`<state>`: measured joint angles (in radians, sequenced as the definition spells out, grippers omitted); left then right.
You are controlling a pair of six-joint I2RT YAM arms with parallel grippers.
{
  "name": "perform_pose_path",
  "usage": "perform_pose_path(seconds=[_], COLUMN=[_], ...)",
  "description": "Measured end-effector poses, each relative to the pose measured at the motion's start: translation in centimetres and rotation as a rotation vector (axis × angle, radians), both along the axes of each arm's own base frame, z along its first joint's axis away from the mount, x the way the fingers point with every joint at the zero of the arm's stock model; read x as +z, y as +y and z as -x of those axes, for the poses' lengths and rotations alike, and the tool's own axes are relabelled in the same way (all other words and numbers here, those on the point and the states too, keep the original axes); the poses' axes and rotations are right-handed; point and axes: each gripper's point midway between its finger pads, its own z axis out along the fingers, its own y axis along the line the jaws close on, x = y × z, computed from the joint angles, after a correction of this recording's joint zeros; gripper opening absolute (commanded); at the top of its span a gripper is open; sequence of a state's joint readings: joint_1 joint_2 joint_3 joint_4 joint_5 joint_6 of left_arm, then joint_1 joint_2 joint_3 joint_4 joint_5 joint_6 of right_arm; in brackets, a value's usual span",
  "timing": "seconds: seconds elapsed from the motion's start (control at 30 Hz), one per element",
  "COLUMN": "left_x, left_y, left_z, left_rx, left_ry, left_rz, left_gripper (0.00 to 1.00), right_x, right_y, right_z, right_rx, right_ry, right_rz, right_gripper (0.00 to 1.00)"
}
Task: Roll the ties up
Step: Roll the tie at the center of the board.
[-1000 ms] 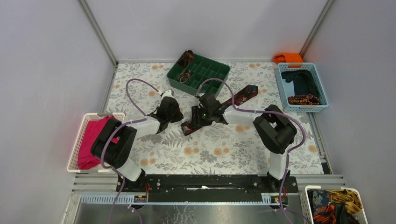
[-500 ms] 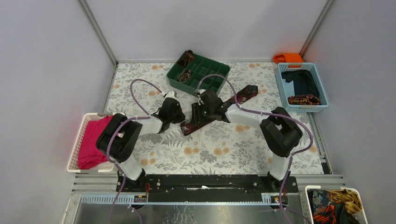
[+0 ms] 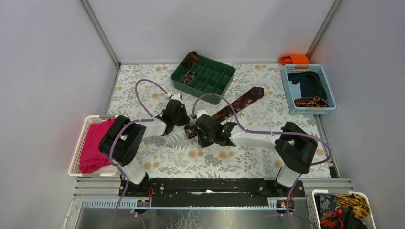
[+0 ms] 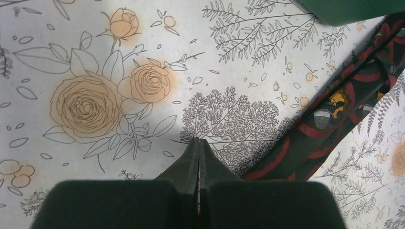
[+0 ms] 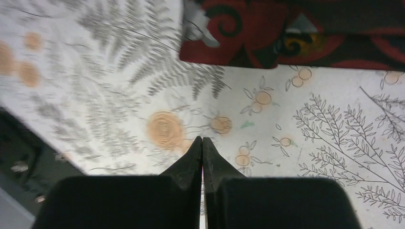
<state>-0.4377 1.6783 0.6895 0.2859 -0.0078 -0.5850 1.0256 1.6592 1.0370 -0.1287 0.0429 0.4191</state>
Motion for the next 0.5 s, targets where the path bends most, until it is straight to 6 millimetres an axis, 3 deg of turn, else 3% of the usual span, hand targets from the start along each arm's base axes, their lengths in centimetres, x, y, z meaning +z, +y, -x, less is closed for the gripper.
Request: perform_pose_path(seconds=[0.17, 0.5], left_x=[0.0, 0.1], left_y=[-0.3, -1.6], left_z=[-0.2, 0.3], left_rx=[-0.043, -0.121], left_ry=[-0.012, -0.01], left_rz=[-0.019, 0.026], left_gripper=[0.0, 0.0], right_x=[-5.5, -5.8], right_y=[-1.8, 0.4], right_z=[0.5, -2.3], right_rx=[-0.03, -0.118], right_ry=[0.037, -0.057], right_rz=[0.125, 0.035], right_gripper=[0.0, 0.0])
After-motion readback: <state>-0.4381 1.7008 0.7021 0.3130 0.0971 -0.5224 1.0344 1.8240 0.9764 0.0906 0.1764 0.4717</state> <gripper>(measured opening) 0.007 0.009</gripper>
